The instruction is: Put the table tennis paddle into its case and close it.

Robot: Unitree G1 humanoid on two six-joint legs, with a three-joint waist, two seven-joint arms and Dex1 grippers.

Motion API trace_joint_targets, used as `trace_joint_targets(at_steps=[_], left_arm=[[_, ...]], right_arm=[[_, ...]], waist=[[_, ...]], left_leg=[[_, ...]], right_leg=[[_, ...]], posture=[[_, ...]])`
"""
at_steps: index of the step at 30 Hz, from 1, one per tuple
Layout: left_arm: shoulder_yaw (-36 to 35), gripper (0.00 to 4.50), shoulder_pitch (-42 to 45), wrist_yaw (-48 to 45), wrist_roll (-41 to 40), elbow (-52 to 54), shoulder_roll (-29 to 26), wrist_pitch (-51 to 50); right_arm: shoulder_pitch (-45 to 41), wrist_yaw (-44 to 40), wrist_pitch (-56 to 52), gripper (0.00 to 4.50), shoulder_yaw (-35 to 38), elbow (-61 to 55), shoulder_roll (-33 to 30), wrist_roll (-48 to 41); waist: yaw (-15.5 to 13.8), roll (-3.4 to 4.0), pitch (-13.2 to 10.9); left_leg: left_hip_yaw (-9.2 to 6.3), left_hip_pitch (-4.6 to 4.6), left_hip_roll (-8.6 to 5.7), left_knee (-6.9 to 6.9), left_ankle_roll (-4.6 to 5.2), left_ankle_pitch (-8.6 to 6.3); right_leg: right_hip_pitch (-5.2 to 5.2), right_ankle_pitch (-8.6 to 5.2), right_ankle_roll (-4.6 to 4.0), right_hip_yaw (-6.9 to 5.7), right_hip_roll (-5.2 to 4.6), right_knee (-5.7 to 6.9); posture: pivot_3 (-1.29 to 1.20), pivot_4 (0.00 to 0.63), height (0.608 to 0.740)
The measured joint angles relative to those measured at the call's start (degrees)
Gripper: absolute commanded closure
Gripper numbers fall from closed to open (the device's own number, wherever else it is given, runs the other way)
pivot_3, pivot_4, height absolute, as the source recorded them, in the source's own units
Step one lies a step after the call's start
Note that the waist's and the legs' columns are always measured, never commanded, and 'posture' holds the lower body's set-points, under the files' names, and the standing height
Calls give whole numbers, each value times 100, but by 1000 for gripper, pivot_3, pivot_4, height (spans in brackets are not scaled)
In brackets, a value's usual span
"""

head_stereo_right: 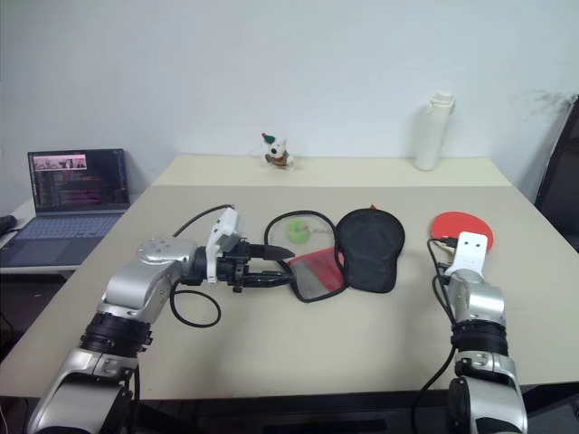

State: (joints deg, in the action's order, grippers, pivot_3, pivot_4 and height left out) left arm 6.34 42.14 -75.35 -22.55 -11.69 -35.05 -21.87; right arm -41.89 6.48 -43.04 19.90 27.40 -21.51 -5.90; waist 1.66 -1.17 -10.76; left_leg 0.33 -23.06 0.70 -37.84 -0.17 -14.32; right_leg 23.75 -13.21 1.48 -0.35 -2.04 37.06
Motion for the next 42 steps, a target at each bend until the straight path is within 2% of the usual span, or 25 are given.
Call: trace_joint_targets(at_steps=[3, 8, 14, 20, 27, 42], left_arm=[[0, 1583, -4, -6, -1, 18, -8, -9], [2, 1583, -18, -13, -5, 41, 6, -19], [7, 1583, -24, -25, -4, 45, 45, -13], [16, 1583, -19, -38, 3, 27, 121, -7], [22, 1583, -6, -17, 18, -4, 166, -3], [3, 1583, -69, 226, 4, 79, 226, -63]], right_arm=[[112, -877, -404, 3053, -247, -180, -615, -149], [918, -2074, -1296, 3053, -591, -1537, -1439, -487], [1898, -2564, -1823, 3053, -568, -2767, -1673, -740], [2243, -2788, -1886, 3053, -536, -3065, -1793, -874], [2207, -2739, -1903, 791, -351, -2774, -1779, -880], [1080, -2518, -1133, 791, -769, -1293, -1467, -649]], waist=[[-3, 7, -4], [6, 7, -4], [16, 7, -4], [14, 7, -4], [-1, 6, -4], [4, 6, -3]], left_leg=[[-1, -2, 0, 1, 1, 0], [-6, -2, 4, 5, 4, -2], [-3, 2, 7, 0, 4, -2], [-2, 3, 6, -5, 4, -2], [0, 3, 6, -8, 3, -2], [9, 6, 7, -9, 3, -2]], right_leg=[[1, -2, 1, -2, 0, -1], [3, -5, 5, -5, 9, -1], [4, -18, 24, -2, 21, 4], [1, -18, 25, 0, 24, 4], [-1, -17, 25, 3, 21, 2], [-1, -15, 25, 15, 25, 3]], posture=[[0, 150, 740], [0, 150, 740], [0, 150, 740], [0, 150, 740], [0, 150, 740], [0, 150, 740]])
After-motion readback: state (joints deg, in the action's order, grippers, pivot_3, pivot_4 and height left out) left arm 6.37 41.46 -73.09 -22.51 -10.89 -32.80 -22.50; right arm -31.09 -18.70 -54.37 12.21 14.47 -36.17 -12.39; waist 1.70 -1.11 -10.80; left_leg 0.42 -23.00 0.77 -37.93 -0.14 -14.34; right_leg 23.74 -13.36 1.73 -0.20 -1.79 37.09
